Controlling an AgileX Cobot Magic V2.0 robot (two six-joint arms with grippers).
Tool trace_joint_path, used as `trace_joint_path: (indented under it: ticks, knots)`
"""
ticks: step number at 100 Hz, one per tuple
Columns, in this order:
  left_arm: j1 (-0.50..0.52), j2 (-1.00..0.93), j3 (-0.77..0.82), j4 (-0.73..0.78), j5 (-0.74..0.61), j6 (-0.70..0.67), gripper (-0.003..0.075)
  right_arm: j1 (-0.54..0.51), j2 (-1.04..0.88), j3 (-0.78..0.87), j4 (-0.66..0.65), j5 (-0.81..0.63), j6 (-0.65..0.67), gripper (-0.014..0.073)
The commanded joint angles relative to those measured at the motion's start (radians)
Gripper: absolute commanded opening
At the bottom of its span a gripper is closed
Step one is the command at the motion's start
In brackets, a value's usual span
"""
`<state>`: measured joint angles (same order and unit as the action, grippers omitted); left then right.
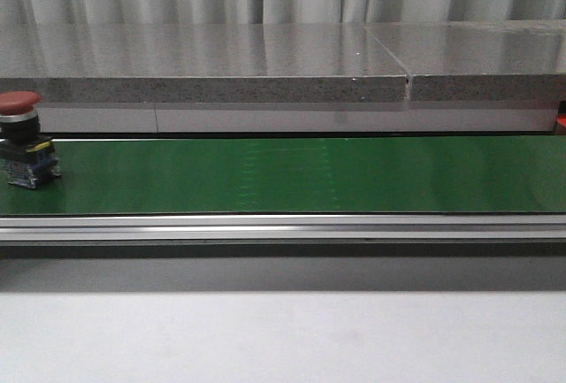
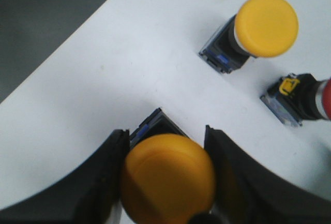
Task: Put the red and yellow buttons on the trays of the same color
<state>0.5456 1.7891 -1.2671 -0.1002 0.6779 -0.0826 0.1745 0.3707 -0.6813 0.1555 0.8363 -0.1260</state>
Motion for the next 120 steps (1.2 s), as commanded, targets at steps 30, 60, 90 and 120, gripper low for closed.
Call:
trace_joint_path:
  ticks: [30,60,90,120]
  knots:
    - [-0.074,-0.378,0.164,-0.011,-0.024,0.025,0.0059,0.001,0.005,-0.023,0.007,-0.067,-0.007,-0.0106]
    - [-0.242,-0.443,0.168,-0.009,0.085,0.036,0.0059,0.001,0.005,-0.023,0.007,-0.067,-0.007,-0.0106]
    - [-0.364,-0.383,0.17,-0.003,0.071,0.073,0.0061,0.001,0.005,-0.023,0.007,-0.067,-0.007,-0.0106]
    - [-0.368,-0.322,0.168,-0.011,0.071,0.083,0.0288,0.001,0.005,-0.023,0.007,-0.067,-0.007,-0.0106]
